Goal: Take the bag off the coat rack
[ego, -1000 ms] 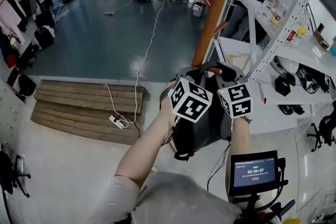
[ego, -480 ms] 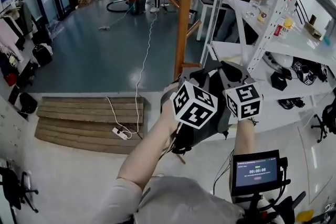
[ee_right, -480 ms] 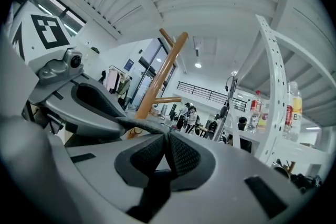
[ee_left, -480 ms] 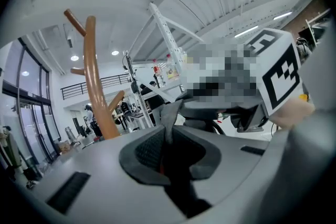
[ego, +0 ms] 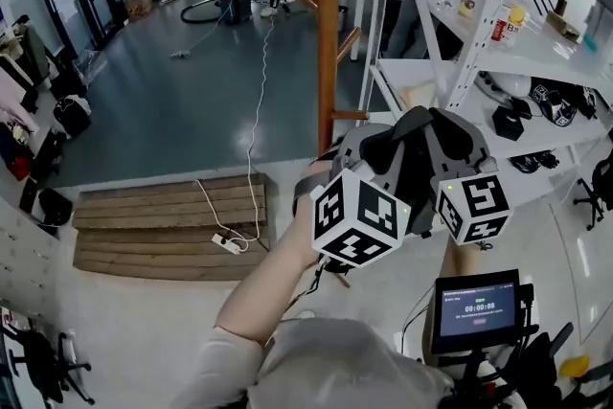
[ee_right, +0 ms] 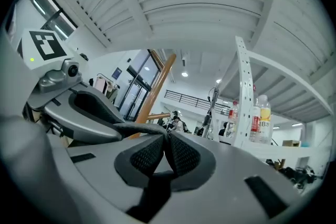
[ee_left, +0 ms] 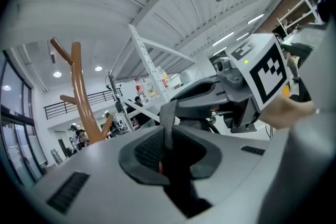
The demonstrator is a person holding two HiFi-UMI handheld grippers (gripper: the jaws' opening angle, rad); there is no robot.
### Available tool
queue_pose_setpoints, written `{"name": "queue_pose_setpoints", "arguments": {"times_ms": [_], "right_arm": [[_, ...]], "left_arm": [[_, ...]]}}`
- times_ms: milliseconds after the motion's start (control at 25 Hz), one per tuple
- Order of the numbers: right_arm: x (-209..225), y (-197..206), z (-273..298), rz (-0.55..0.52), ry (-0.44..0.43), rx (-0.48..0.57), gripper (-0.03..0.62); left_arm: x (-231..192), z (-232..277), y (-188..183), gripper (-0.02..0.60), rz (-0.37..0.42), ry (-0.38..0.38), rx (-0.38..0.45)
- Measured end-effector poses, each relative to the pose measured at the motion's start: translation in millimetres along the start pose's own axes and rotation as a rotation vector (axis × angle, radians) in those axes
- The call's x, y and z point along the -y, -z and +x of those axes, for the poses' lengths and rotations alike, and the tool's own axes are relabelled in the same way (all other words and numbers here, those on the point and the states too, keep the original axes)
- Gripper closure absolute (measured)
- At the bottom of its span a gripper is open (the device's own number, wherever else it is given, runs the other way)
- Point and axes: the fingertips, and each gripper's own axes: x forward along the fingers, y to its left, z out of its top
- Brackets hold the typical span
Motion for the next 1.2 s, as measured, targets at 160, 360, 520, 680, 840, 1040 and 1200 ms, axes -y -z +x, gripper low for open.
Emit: {"name": "queue_pose_setpoints", "arguments": {"times_ms": [160, 360, 520, 680, 840, 1040, 1200], "right_arm": [[9.9, -14.3, -20.8, -0.018, 0.049, 0.010, 0.554], [25.4, -19.0, -41.9, -0.036, 0.112, 0.000, 0.554], [37.5, -18.8, -68.7, -0.047, 0.180, -0.034, 0.554], [52.1, -14.6, -92.0, -0.055, 0.248, -0.073, 0.554], [69.1, -7.3, -115.0, -0.061, 0.315, -0.111, 0.554], [80.1, 2.2, -162.9, -0.068, 0.441, -0.187, 0.554], [97.4, 15.5, -197.9, -0.063, 0.536, -0.242, 0.554]], "left_arm": [[9.8, -5.8, -20.5, 0.526, -0.027, 0.063, 0.071], [24.3, -3.5, -38.9, 0.526, -0.040, 0.138, 0.136], [45.6, -3.6, -53.6, 0.526, -0.023, 0.208, 0.174], [65.5, 2.0, -66.5, 0.526, -0.004, 0.265, 0.210], [87.9, 11.5, -78.6, 0.526, 0.004, 0.327, 0.251], [129.8, 9.6, -93.3, 0.526, 0.012, 0.456, 0.305], [166.4, 19.1, -104.7, 0.526, 0.014, 0.558, 0.341]]}}
